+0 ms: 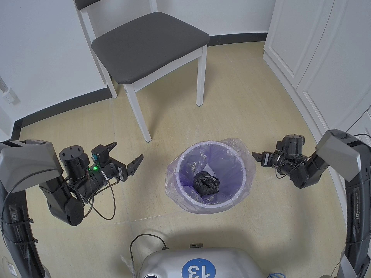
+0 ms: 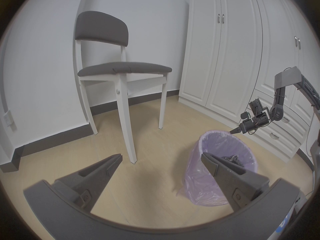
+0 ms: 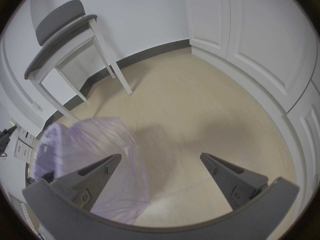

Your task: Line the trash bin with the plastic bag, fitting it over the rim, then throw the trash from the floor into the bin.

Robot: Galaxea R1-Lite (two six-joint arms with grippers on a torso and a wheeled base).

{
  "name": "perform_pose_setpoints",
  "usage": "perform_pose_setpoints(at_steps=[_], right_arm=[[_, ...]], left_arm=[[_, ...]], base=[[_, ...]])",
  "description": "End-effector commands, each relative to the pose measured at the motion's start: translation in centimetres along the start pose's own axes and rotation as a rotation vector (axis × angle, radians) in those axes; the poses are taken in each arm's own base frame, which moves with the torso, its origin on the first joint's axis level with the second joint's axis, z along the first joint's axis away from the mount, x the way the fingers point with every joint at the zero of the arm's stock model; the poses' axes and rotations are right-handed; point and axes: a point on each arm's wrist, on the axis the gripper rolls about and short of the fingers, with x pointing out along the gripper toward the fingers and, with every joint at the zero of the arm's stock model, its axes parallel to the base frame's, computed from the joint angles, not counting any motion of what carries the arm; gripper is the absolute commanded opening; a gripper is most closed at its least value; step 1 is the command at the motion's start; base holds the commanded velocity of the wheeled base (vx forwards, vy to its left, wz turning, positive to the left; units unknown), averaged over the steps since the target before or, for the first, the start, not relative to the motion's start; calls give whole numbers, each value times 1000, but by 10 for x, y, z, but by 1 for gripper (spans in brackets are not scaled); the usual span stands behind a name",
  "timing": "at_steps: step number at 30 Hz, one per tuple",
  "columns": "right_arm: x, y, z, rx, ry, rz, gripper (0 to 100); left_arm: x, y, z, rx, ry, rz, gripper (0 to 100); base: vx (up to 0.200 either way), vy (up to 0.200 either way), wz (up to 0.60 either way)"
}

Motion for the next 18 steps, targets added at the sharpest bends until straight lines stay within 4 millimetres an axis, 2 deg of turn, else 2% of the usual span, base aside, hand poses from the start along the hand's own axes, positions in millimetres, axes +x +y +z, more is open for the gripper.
perform_pose_setpoints(at_steps=[1, 5, 6, 9, 10, 15, 16, 17, 18], right_arm=[[-75, 4, 55, -5, -88, -3, 100], [-122, 12, 71, -26, -90, -4, 100], [-149, 18, 74, -50, -75, -7, 100], [-184, 27, 81, -94, -101, 1, 100], [-204, 30, 87, -114, -137, 6, 100], [-274, 35, 97, -127, -248, 10, 100], [-285, 34, 96, -125, -260, 6, 100], [-285, 34, 96, -125, -260, 6, 100], [-309, 32, 97, -123, -295, -3, 100]], left_arm=[[-34, -4, 52, 15, -115, 14, 100], [-56, -4, 81, 13, -186, 30, 100], [-69, -4, 97, -10, -218, 36, 100], [-89, -6, 119, -33, -239, 40, 100], [-103, -6, 131, -41, -244, 47, 100], [-152, -8, 159, -40, -241, 89, 100], [-160, -8, 163, -39, -243, 97, 100], [-160, -8, 163, -39, -243, 97, 100], [-180, -10, 170, -36, -243, 122, 100]], base=[[0, 0, 0], [0, 0, 0], [0, 0, 0], [0, 0, 0], [0, 0, 0], [0, 0, 0], [0, 0, 0], [0, 0, 0], [0, 0, 0]])
